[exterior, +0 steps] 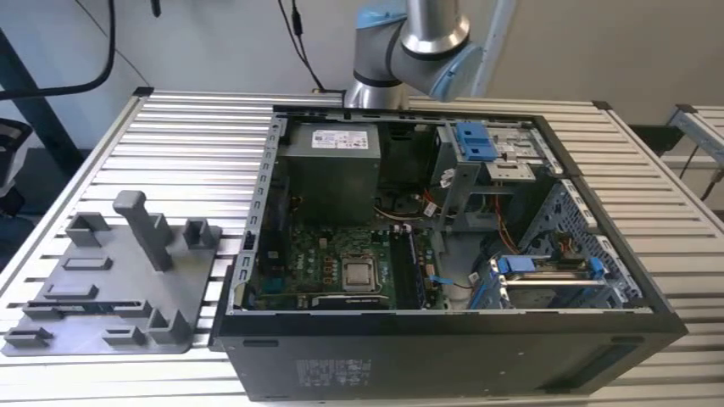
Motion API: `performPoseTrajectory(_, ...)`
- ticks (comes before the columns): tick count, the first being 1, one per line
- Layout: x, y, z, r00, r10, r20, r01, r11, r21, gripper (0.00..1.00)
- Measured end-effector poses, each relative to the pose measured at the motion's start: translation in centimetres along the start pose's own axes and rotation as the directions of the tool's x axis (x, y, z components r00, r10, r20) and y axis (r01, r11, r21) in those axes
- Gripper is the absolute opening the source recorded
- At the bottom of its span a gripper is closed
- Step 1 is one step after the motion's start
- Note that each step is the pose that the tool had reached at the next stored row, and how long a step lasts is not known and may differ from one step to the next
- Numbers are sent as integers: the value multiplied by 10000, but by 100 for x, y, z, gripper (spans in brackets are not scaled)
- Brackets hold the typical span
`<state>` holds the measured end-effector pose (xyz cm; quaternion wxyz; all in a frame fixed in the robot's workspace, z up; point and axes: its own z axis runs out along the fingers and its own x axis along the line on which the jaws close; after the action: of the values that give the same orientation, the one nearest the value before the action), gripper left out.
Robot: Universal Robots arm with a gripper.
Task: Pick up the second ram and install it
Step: 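Pick up the second ram and move it above second insertion slot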
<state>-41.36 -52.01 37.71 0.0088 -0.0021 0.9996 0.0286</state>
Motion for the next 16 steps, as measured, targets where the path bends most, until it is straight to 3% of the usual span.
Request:
performPoseTrajectory(4,-1,0,0,9988,-487,-30,487,9988,2,11)
performPoseTrajectory(7,-1,0,-1,9953,-969,-58,969,9953,-3,11)
performPoseTrajectory(11,-1,0,-1,9856,-1687,-98,1687,9857,-15,11)
performPoseTrajectory(16,-1,0,-1,9689,-2468,-146,2468,9691,-20,11)
